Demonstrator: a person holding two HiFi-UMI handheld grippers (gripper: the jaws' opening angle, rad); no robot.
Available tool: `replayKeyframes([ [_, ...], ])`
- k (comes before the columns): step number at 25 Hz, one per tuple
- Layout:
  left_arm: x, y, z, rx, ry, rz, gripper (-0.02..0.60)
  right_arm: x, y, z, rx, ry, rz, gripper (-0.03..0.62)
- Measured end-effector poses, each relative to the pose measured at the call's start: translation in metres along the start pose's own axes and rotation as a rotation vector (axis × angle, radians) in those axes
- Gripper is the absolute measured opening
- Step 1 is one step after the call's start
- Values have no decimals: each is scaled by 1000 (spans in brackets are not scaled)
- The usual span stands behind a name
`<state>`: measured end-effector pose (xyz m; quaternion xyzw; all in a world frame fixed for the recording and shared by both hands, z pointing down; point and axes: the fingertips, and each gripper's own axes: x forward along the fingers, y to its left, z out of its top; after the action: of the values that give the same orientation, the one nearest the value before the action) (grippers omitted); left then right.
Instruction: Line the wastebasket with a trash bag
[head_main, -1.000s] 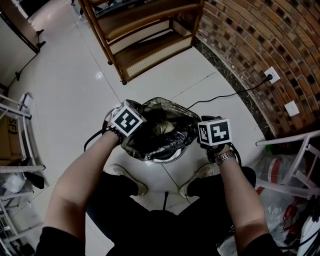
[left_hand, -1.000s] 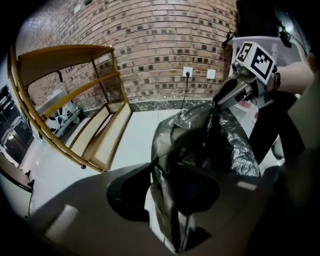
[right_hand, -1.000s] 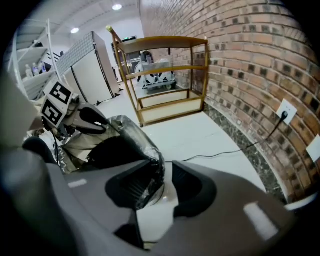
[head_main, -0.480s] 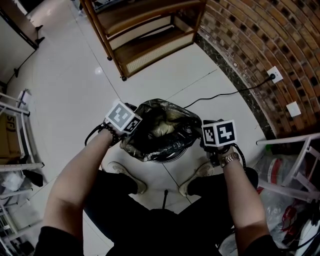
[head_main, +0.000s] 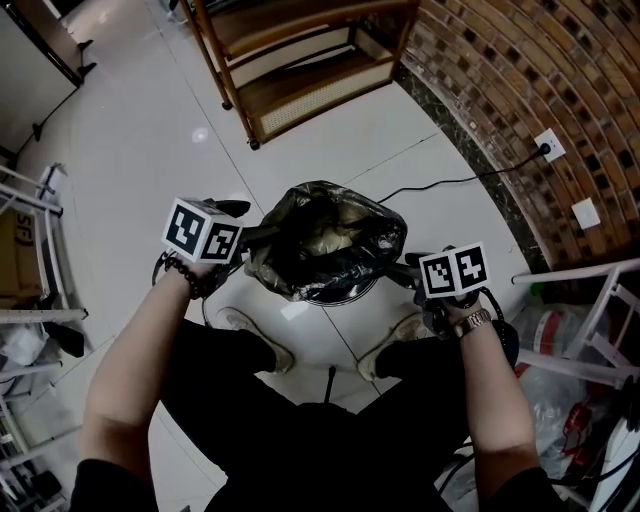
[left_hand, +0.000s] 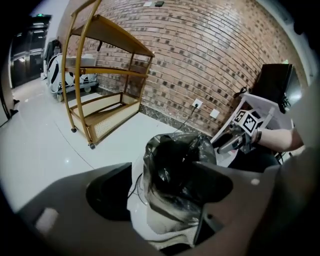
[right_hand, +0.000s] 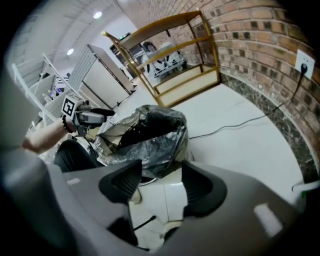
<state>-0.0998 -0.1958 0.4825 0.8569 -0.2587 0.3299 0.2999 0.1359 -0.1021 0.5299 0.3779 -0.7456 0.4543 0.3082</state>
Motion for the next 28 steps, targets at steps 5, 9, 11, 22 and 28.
replayKeyframes([
  [5, -14, -42, -35, 160, 83, 8, 360, 13, 6, -17, -58, 74, 7, 252],
  [9, -16, -77, -62, 152, 102, -32, 356, 21, 4, -20, -59, 93, -9, 252],
  [11, -18, -83, -75, 72, 91, -41, 342, 24, 4, -22, -58, 99, -14, 252],
  [22, 2, -85, -119, -58, 144, -15, 230, 7, 9, -33, -70, 67, -15, 3],
  [28, 8, -88, -124, -29, 181, -20, 233, 0, 7, -53, -58, 116, -21, 3],
])
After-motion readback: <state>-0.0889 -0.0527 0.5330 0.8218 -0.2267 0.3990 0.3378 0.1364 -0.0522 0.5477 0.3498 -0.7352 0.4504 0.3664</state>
